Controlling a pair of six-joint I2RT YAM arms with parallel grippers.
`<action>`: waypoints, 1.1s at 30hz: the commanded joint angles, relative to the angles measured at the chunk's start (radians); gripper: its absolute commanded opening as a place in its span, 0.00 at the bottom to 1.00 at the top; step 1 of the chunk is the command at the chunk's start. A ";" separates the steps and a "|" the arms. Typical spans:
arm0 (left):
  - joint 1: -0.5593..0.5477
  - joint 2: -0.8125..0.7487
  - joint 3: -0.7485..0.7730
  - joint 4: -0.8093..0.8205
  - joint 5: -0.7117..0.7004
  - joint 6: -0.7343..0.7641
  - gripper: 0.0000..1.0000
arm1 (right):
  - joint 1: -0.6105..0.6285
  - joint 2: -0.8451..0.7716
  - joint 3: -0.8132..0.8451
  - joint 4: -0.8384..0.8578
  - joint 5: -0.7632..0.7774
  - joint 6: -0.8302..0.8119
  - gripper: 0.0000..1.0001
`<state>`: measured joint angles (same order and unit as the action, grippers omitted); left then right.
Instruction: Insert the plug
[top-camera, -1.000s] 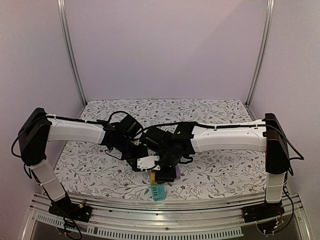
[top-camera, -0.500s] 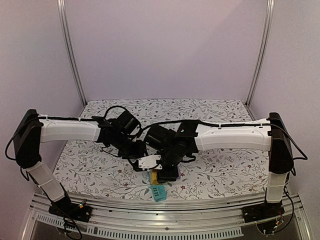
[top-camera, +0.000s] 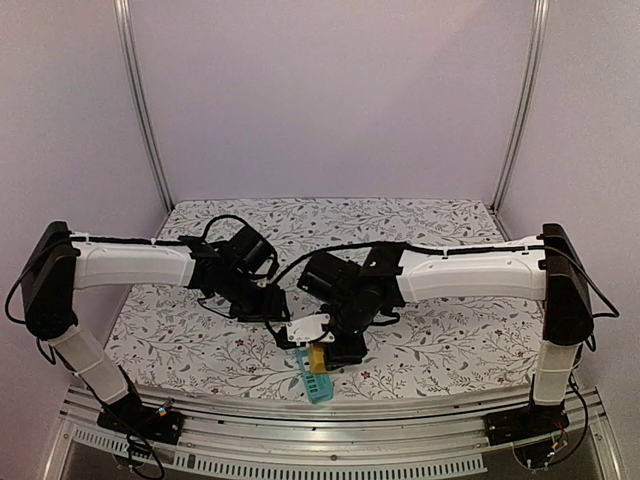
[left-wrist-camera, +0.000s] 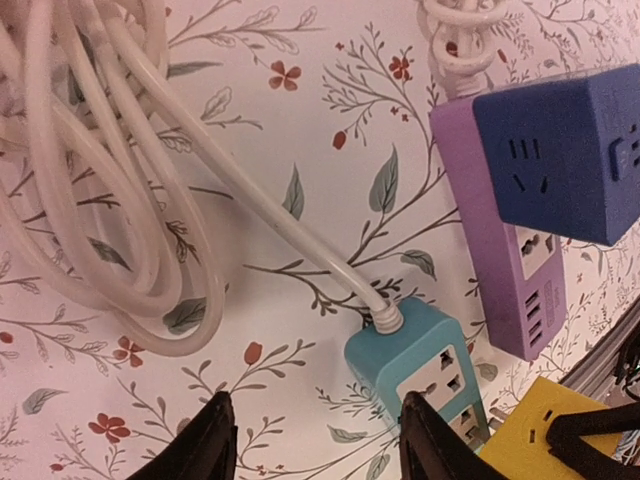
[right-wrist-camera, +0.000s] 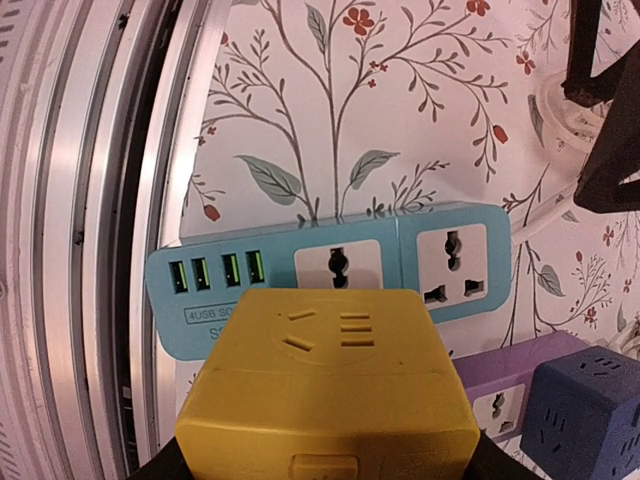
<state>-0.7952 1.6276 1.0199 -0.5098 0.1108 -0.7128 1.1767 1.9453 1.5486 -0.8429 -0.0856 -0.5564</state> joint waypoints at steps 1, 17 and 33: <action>-0.016 0.047 -0.041 0.038 -0.005 -0.037 0.54 | -0.002 0.001 -0.016 0.031 0.002 -0.015 0.00; -0.050 0.335 0.229 0.021 0.117 0.023 0.40 | 0.094 -0.058 -0.088 0.212 -0.082 0.165 0.00; -0.068 0.336 0.272 -0.002 0.175 0.151 0.11 | 0.095 -0.073 -0.014 0.213 -0.004 0.219 0.00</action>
<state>-0.8463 1.9919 1.3094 -0.4938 0.3023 -0.5911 1.2713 1.9179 1.5024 -0.6044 -0.1287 -0.3626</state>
